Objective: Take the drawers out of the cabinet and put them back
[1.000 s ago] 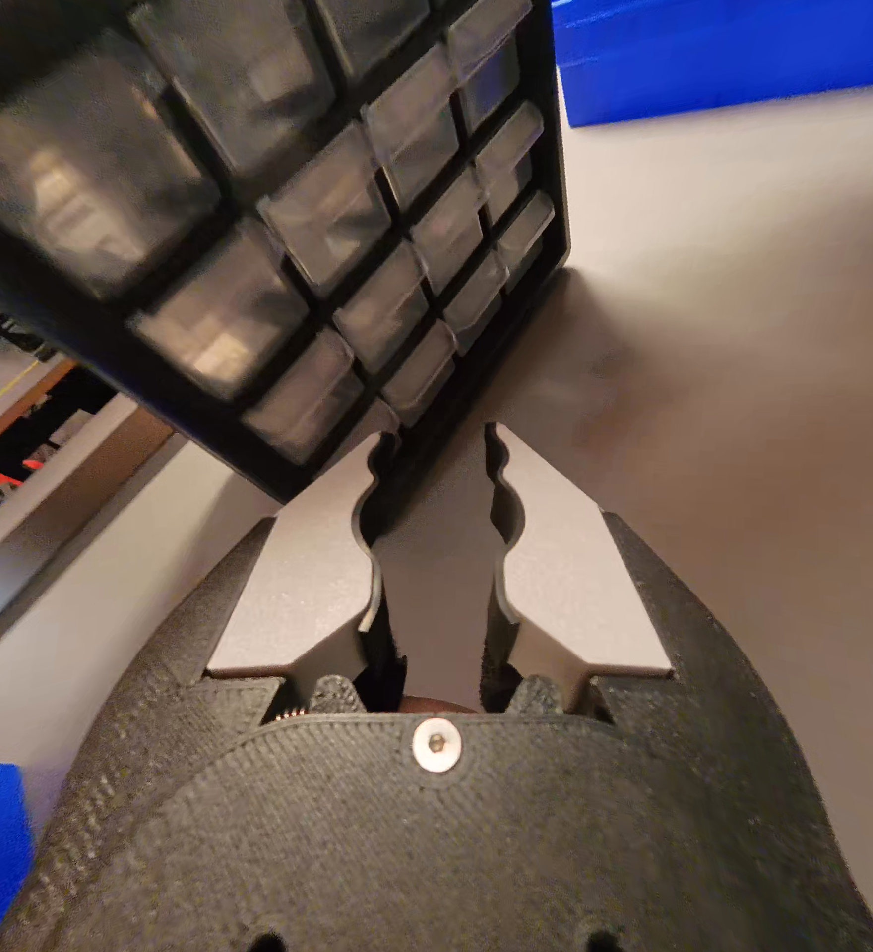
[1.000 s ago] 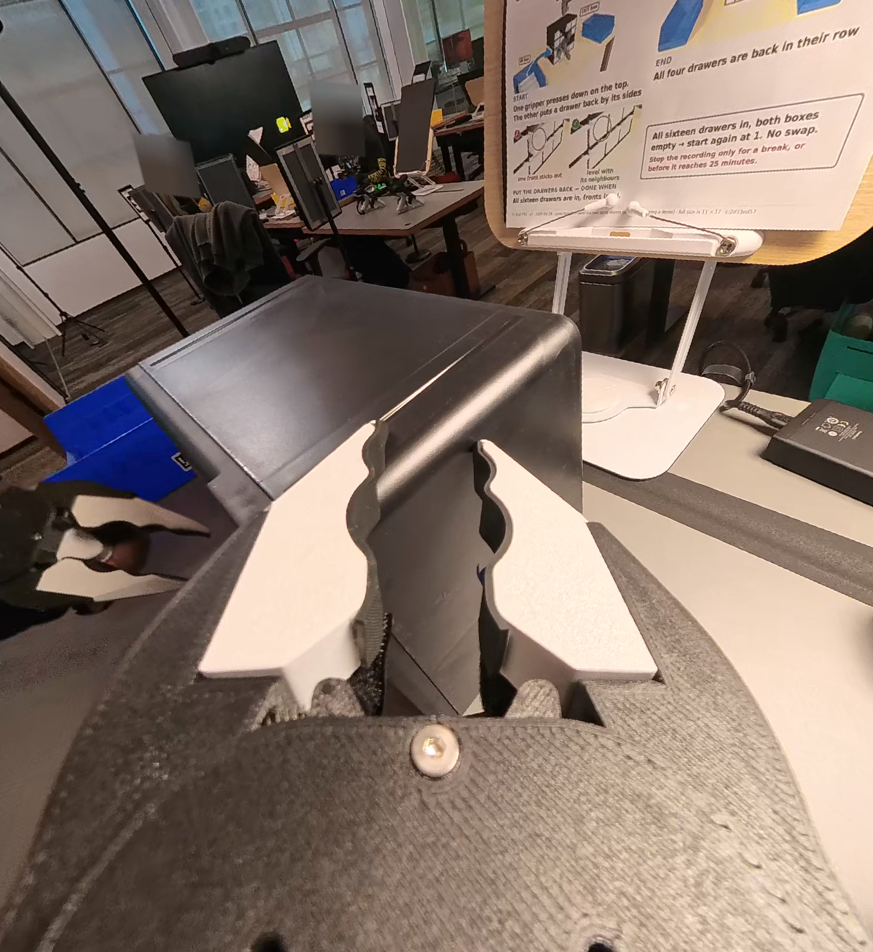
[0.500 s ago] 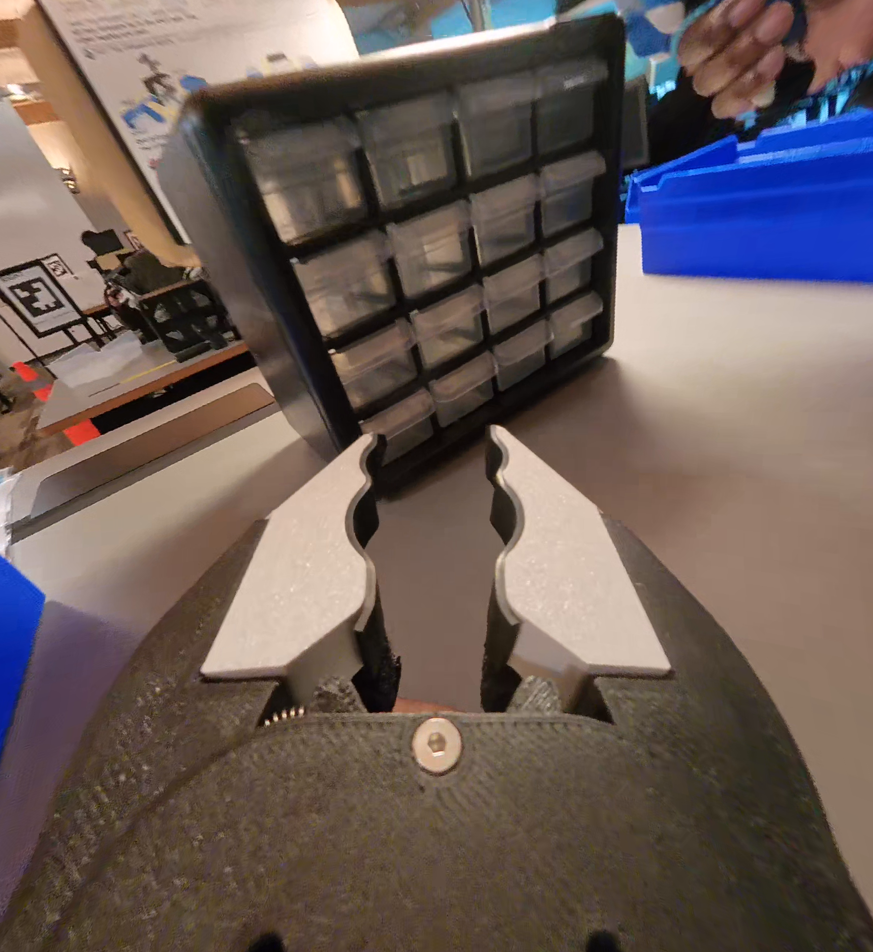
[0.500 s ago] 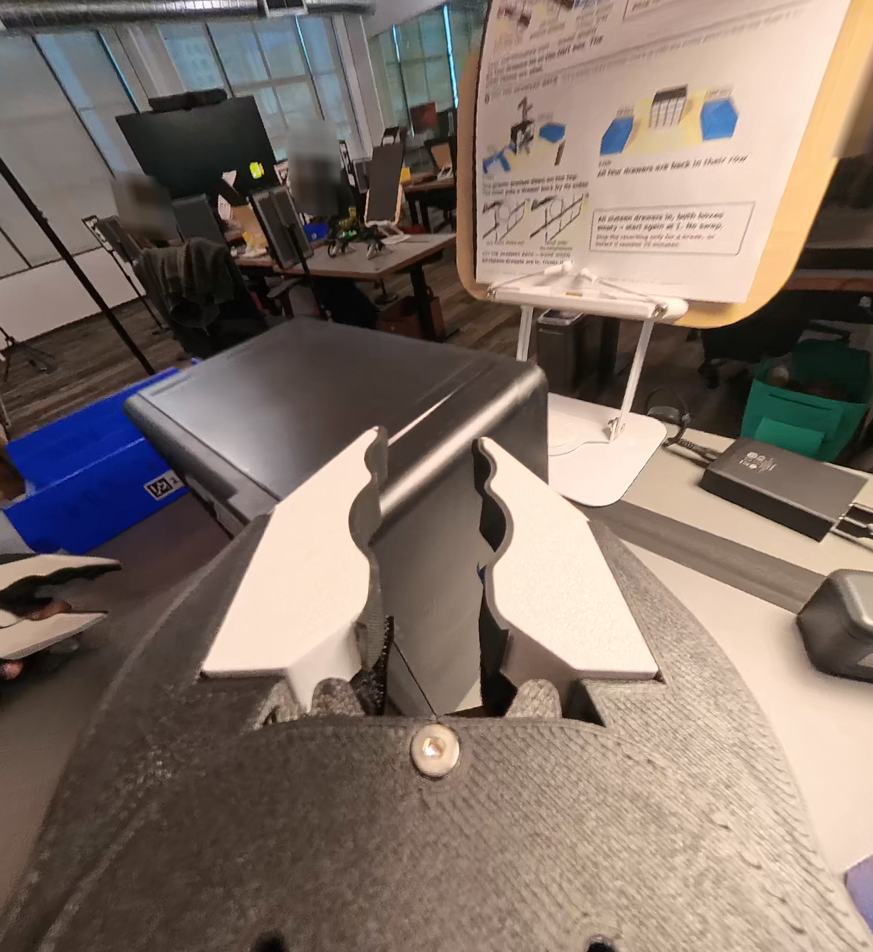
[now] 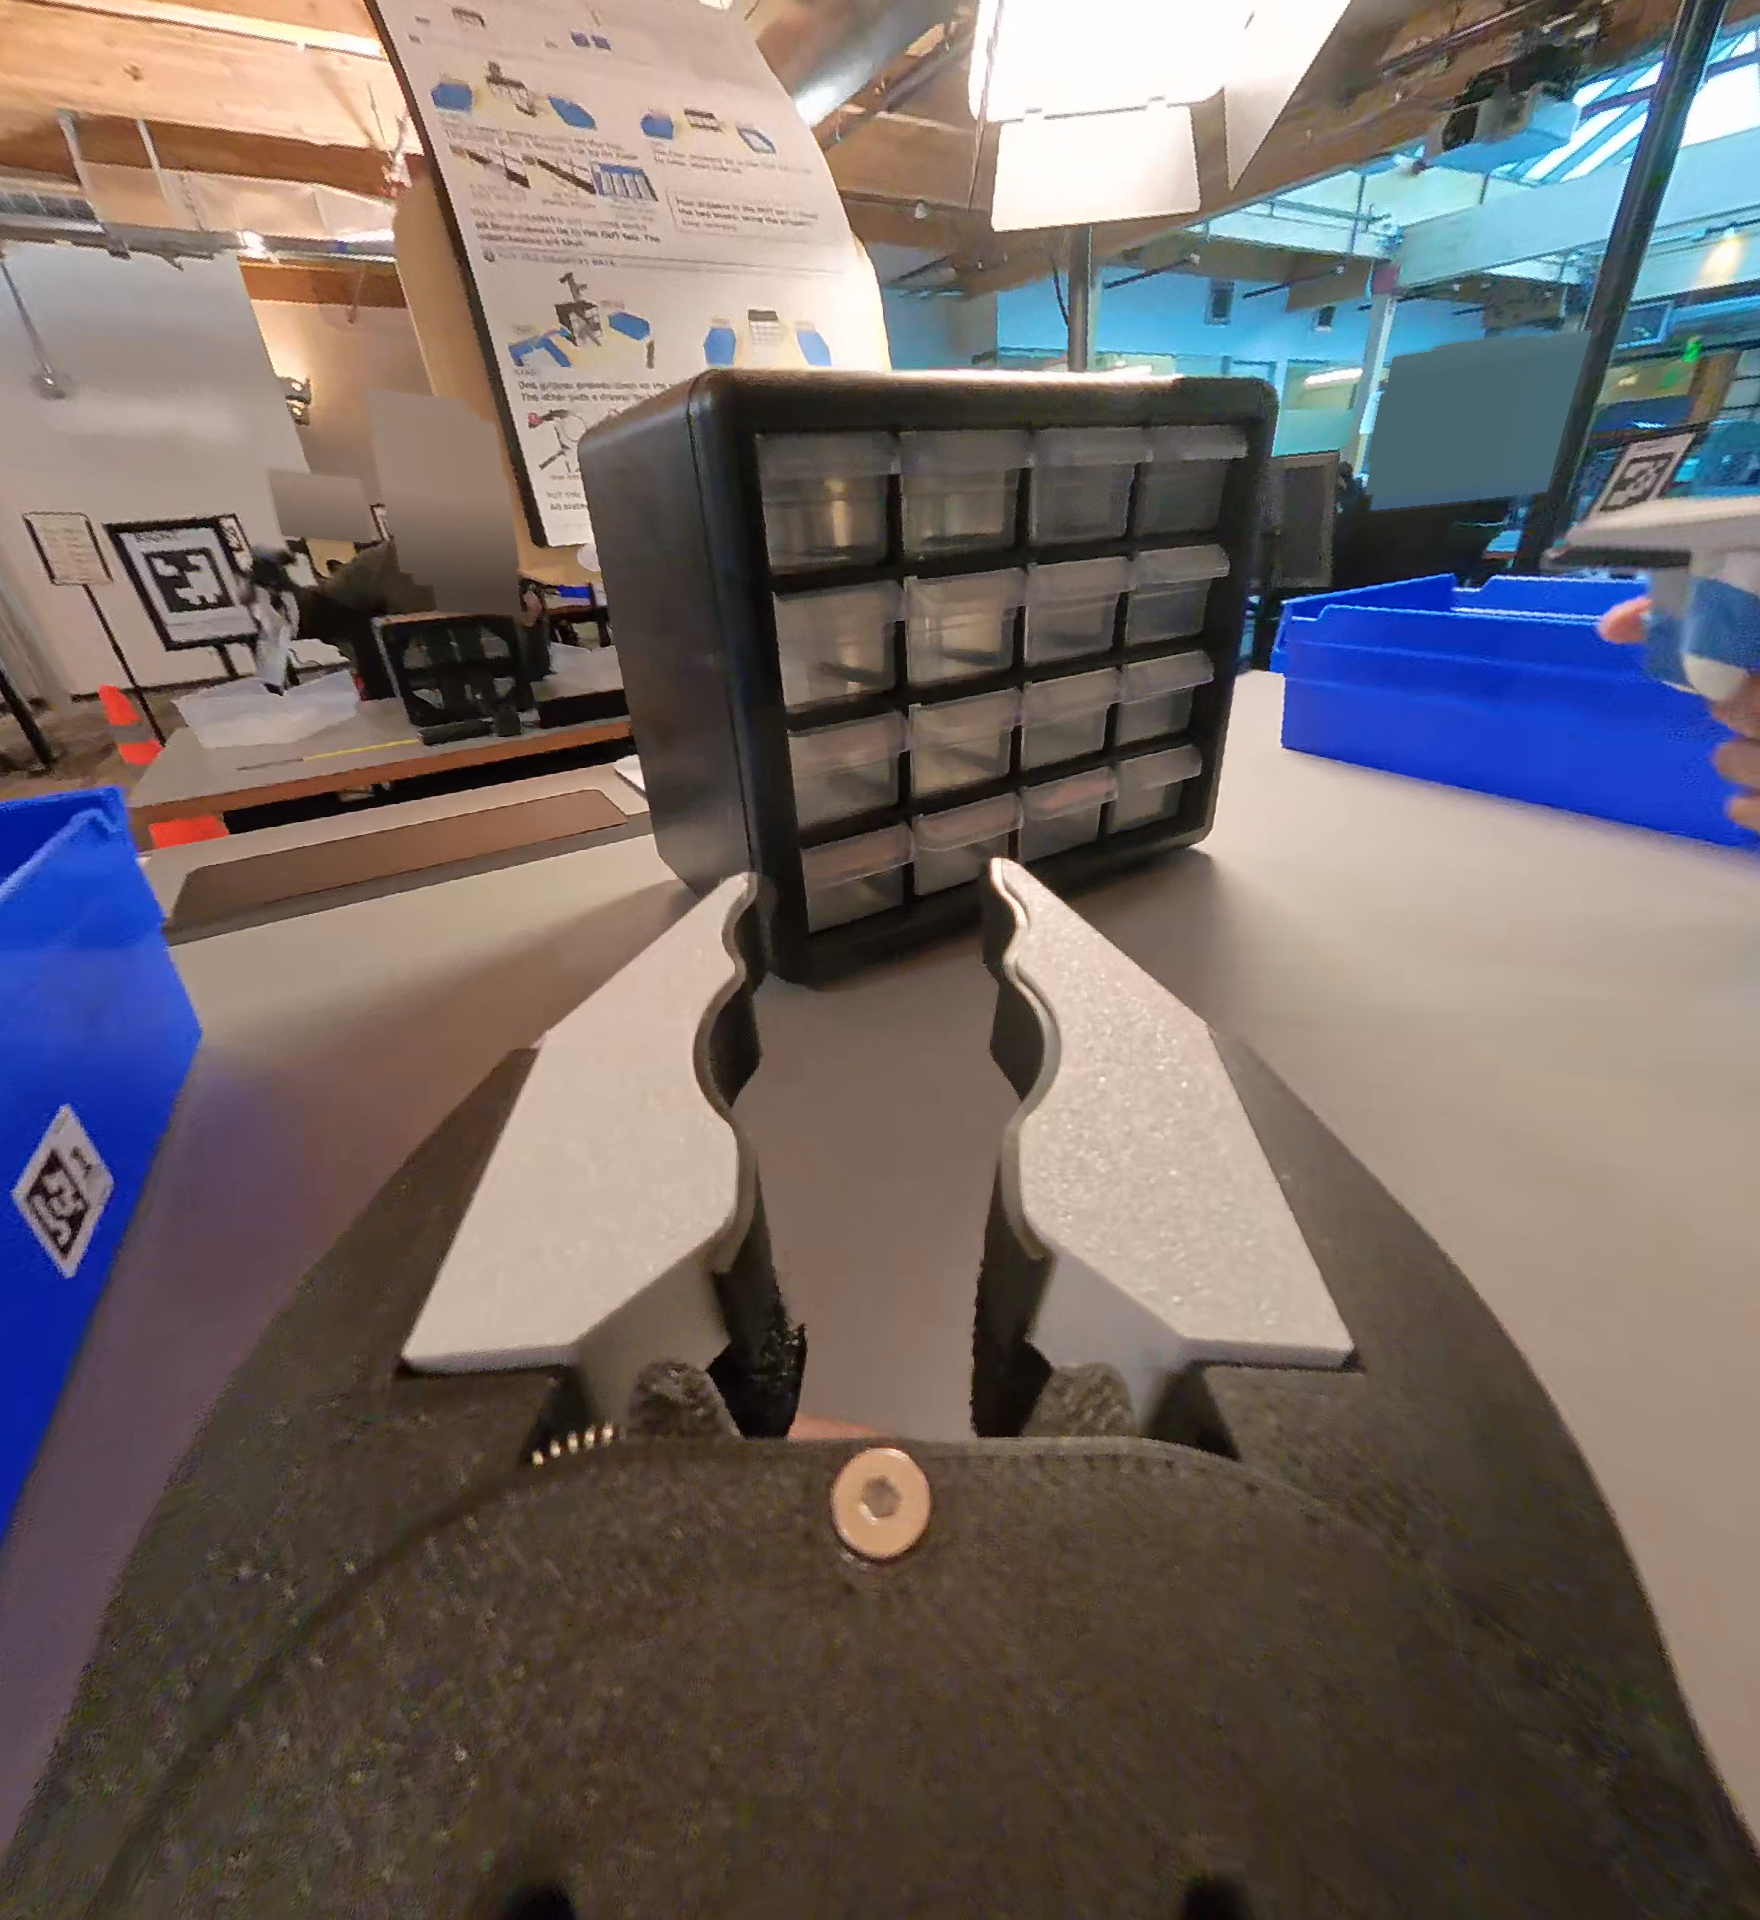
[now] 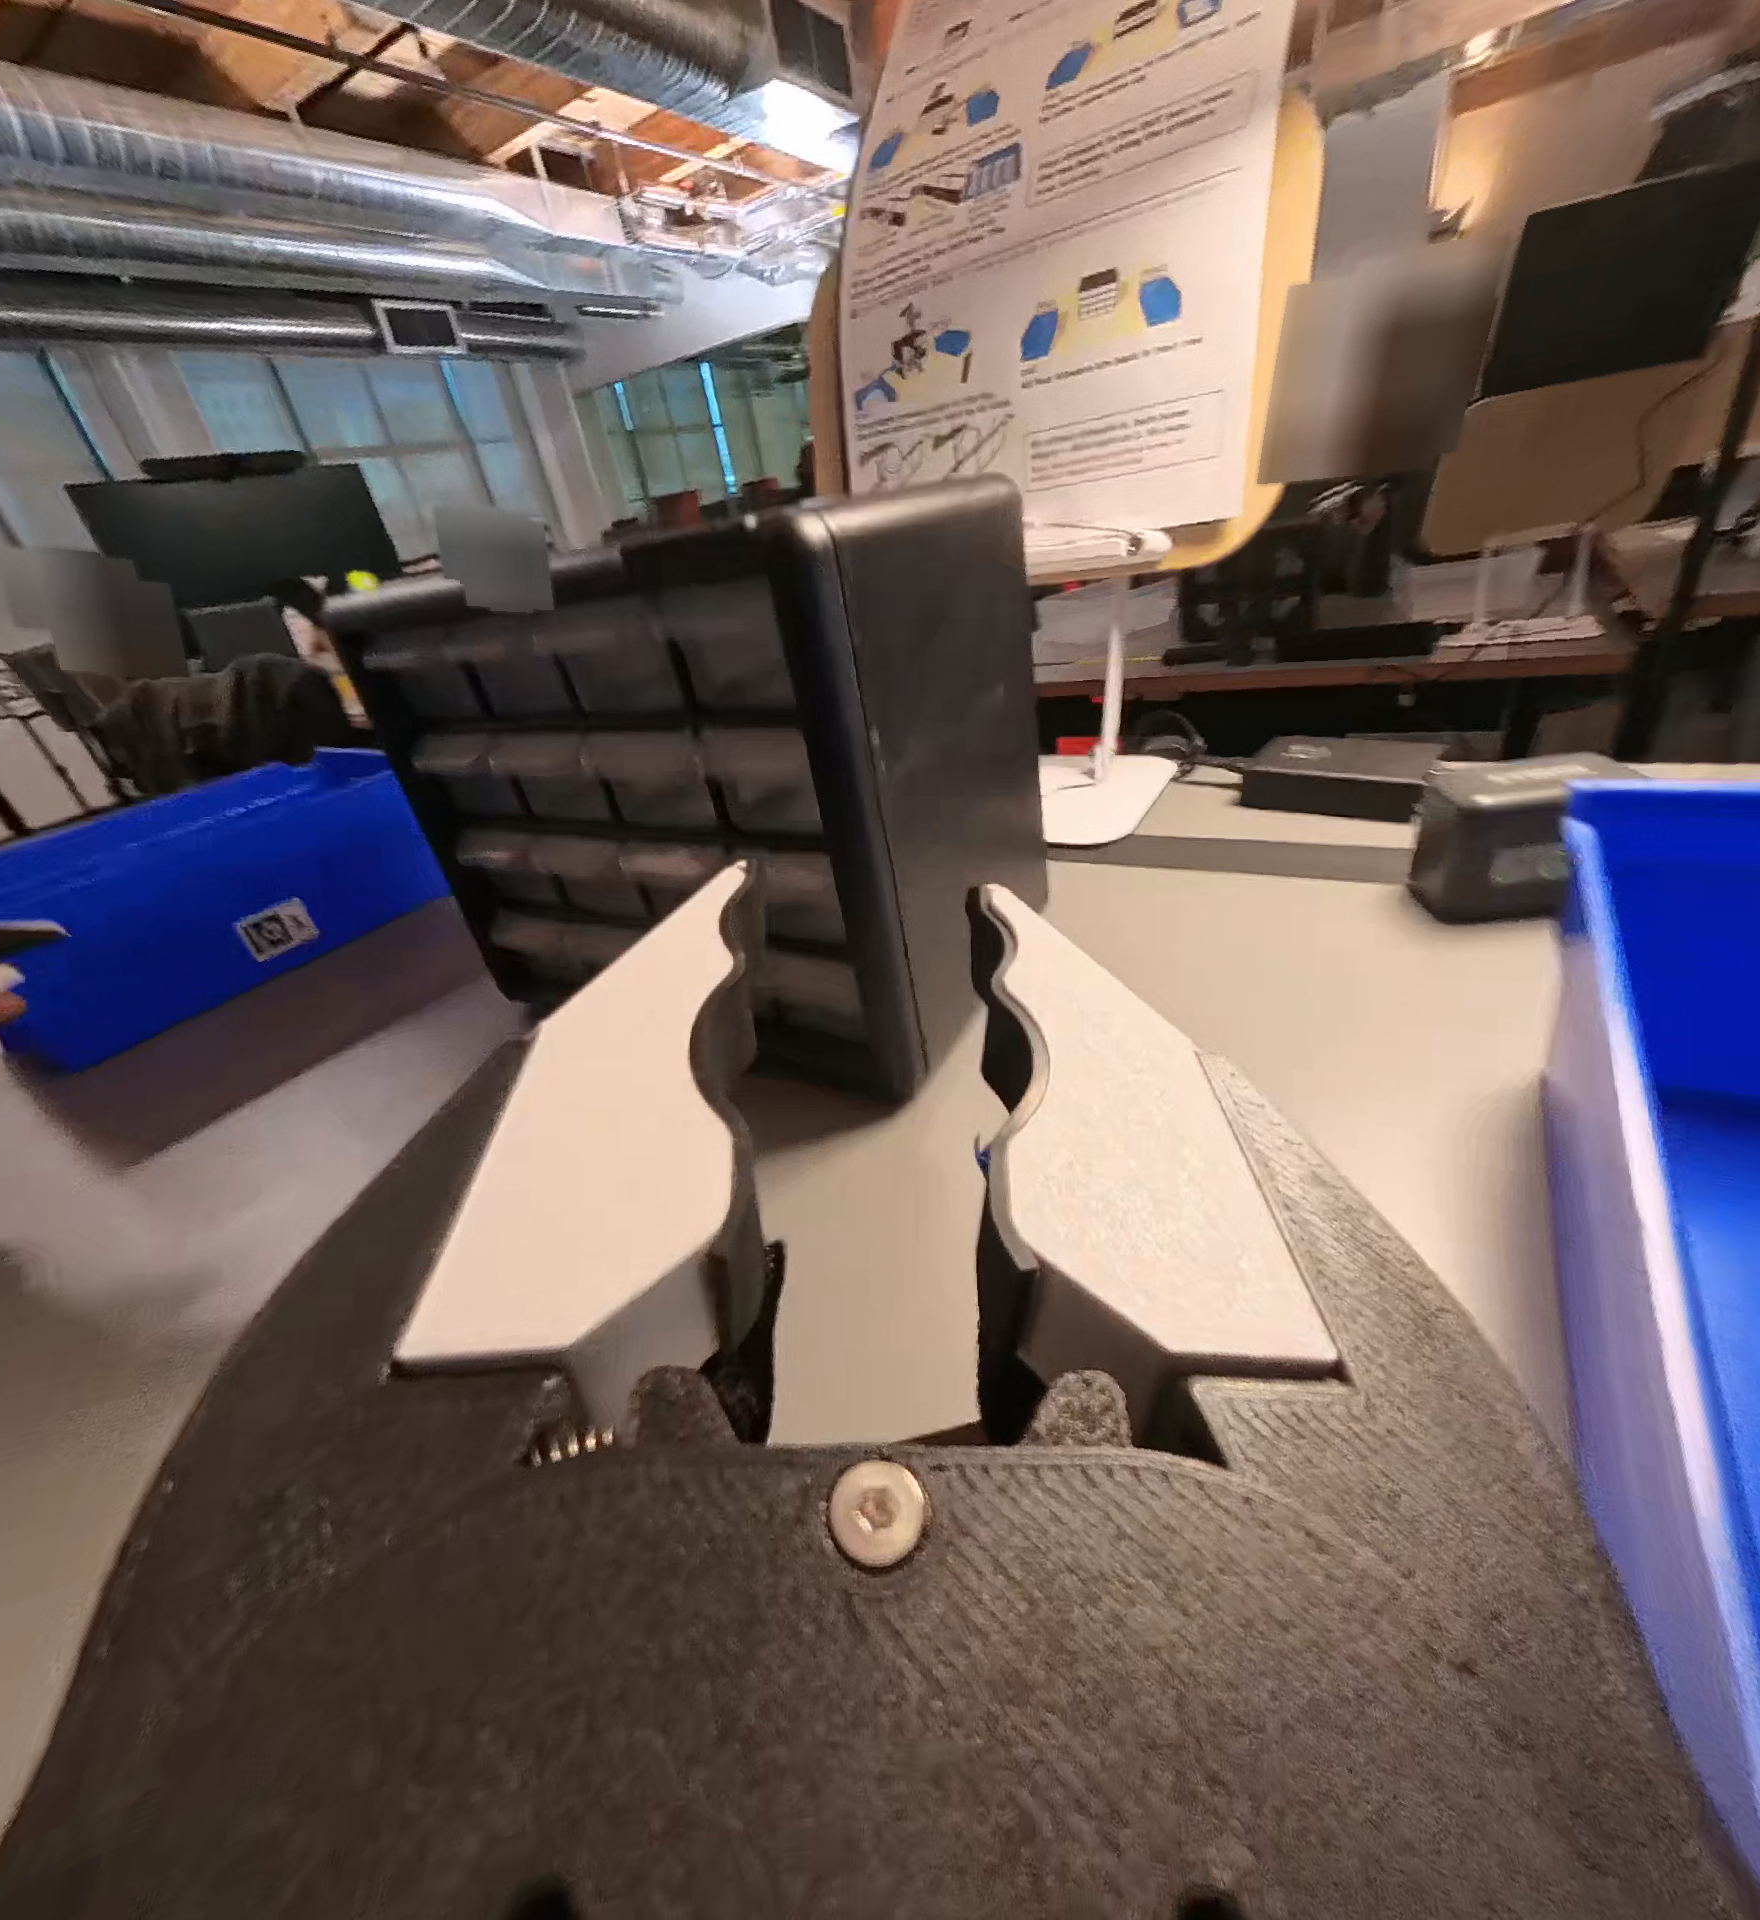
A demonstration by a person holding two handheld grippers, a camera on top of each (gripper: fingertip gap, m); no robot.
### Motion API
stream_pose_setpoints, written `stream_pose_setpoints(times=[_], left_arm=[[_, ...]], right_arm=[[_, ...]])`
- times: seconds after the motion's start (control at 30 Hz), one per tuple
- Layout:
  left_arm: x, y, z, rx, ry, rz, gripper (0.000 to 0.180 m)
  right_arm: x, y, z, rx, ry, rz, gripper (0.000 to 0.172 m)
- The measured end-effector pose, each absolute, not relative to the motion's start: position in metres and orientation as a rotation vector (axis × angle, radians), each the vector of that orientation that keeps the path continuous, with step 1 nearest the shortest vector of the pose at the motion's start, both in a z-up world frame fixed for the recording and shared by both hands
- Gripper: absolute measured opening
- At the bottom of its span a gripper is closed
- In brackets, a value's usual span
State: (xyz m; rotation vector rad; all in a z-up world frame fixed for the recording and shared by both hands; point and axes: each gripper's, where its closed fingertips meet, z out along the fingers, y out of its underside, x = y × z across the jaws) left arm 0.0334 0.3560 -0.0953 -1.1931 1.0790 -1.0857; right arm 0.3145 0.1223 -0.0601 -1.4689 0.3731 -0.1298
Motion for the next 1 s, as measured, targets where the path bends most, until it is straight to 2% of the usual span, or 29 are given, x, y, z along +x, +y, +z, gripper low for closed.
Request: stream_pose_setpoints(times=[0.17, 0.43, 0.63, 1.0], left_arm=[[0.007, 0.357, -0.093, -1.189, 1.029, -1.03, 0.047], [-0.078, 0.406, -0.087, -1.236, 0.809, -0.699, 0.068], [-0.117, 0.455, -0.092, -1.383, 0.647, -0.611, 0.08], [-0.12, 0.492, -0.104, -1.543, 0.521, -0.505, 0.081]], right_arm=[[0.298, 0.066, -0.09, -1.486, 0.407, -0.306, 0.043], [0.322, -0.033, -0.082, -1.475, 0.53, -0.652, 0.054], [0.343, -0.029, -0.11, -1.59, 0.615, -0.577, 0.07], [0.355, -0.009, -0.121, -1.646, 0.624, -0.6, 0.071]])
